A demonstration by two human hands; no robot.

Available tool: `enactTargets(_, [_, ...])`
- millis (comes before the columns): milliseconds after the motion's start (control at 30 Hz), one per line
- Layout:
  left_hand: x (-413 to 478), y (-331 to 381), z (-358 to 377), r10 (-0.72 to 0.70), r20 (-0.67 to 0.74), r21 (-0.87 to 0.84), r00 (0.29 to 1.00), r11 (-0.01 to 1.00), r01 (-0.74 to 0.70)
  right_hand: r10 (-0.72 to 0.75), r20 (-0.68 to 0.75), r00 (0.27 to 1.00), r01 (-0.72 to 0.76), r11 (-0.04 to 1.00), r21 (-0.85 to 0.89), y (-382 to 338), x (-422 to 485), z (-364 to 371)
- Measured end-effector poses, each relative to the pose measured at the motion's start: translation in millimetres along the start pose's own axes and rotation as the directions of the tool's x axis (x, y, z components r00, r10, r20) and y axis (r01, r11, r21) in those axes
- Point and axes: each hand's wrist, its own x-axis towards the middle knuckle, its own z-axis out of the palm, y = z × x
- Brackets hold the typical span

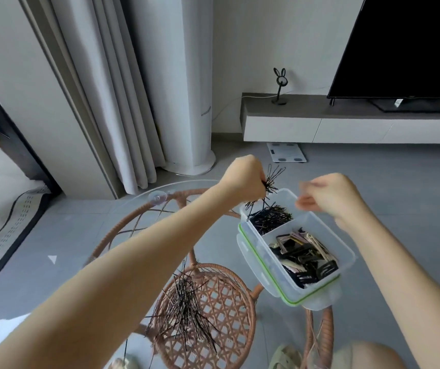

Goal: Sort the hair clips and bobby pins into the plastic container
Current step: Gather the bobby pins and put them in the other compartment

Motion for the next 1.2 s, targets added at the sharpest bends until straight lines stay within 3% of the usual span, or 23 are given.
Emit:
enactTargets(300, [28,19,72,-0.046,0.283,0.224,0.958,0.974,-0.020,-0.101,0.047,0.994,0.101,0.995,0.007,9,-21,-16])
enactTargets(400, [27,10,67,-0.015,0.319,0.197,0.948,0.979,-0.051,-0.125,0.064,0.990,0.126,0.992,-0.009,12,-25,-16])
enactTargets(533, [10,-1,38,0.037,0.221,-0.003,0.974,0.999,-0.037,-0.144,0.051,0.988,0.145,0.989,-0.007,7,-37,-8])
enactTargets(633, [-12,-12,19,-0.022,0.094,-0.097,0.995,0.995,0.031,-0.192,0.087,0.978,0.198,0.978,-0.061,0,-61,6])
enactTargets(733, [-56,-43,4,-0.070,0.129,0.075,0.989,0.995,0.061,-0.205,0.342,0.917,0.279,0.943,-0.183,2,-105,31])
enactTargets(800, [-92,-74,3,-0.167,0.204,0.232,0.965,0.966,0.118,-0.098,0.515,0.851,0.327,0.867,-0.375,18,-134,50])
enactTargets(867, [-130,-106,7,-0.295,0.211,0.342,0.932,0.915,0.213,0.023,0.574,0.818,0.343,0.782,-0.521,37,-157,66])
enactTargets(1000, [-183,-151,30,-0.454,0.169,0.364,0.875,0.854,0.373,0.082,0.509,0.857,0.258,0.787,-0.560,56,-185,98])
enactTargets(1100, [-185,-170,49,-0.433,0.054,0.320,0.900,0.861,0.396,-0.006,0.413,0.911,0.274,0.756,-0.594,51,-188,126])
enactTargets(1200, [-177,-169,63,-0.359,-0.072,0.178,0.931,0.913,0.366,-0.061,0.404,0.913,0.322,0.717,-0.619,44,-186,149])
